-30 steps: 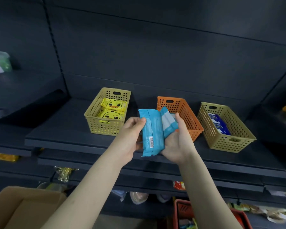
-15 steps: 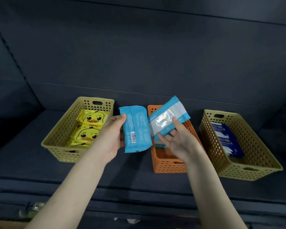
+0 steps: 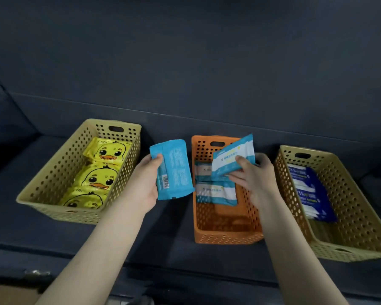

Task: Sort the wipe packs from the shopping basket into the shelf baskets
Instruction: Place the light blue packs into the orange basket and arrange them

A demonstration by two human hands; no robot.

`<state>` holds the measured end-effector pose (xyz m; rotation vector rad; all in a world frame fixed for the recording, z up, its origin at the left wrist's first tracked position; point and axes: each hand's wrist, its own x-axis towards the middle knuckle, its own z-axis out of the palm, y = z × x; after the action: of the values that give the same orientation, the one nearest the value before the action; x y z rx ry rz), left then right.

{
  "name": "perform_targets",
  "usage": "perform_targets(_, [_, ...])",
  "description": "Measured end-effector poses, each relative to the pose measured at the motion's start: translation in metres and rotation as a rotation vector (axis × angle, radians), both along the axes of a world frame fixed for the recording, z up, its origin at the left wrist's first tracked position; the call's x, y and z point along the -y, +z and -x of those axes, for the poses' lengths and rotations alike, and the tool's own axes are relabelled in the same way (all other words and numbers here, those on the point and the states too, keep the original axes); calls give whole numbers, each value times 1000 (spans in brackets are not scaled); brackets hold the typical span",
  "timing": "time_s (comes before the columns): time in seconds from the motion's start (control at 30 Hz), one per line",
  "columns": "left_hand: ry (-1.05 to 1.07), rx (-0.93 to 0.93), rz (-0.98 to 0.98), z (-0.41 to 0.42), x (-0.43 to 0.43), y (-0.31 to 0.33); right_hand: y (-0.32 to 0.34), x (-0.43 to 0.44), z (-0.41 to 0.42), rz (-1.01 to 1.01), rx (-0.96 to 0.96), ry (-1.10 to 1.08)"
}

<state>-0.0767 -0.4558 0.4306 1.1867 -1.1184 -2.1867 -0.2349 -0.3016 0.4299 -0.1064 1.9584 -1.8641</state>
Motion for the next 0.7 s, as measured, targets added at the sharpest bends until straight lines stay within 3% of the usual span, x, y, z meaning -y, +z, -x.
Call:
perform_targets(0.17, [-41,121,-16,10,14,-4,-24,27,12,-81,17,-5])
perform_targets(0.33, [-154,58,-35,20,25,-7,-42,50,22,-133,248,20])
perform_targets(0.47, [-166,45,-88,27,38,-18,-46,59,28,-212,293,42])
perform_targets(0.63, [-91,-74,-223,36,46,-20,-55,59,41,-685,-142,187])
perform_targets(0.7, [-73,-144,-271,38,46,-20,-58,61,41,-774,-229,242])
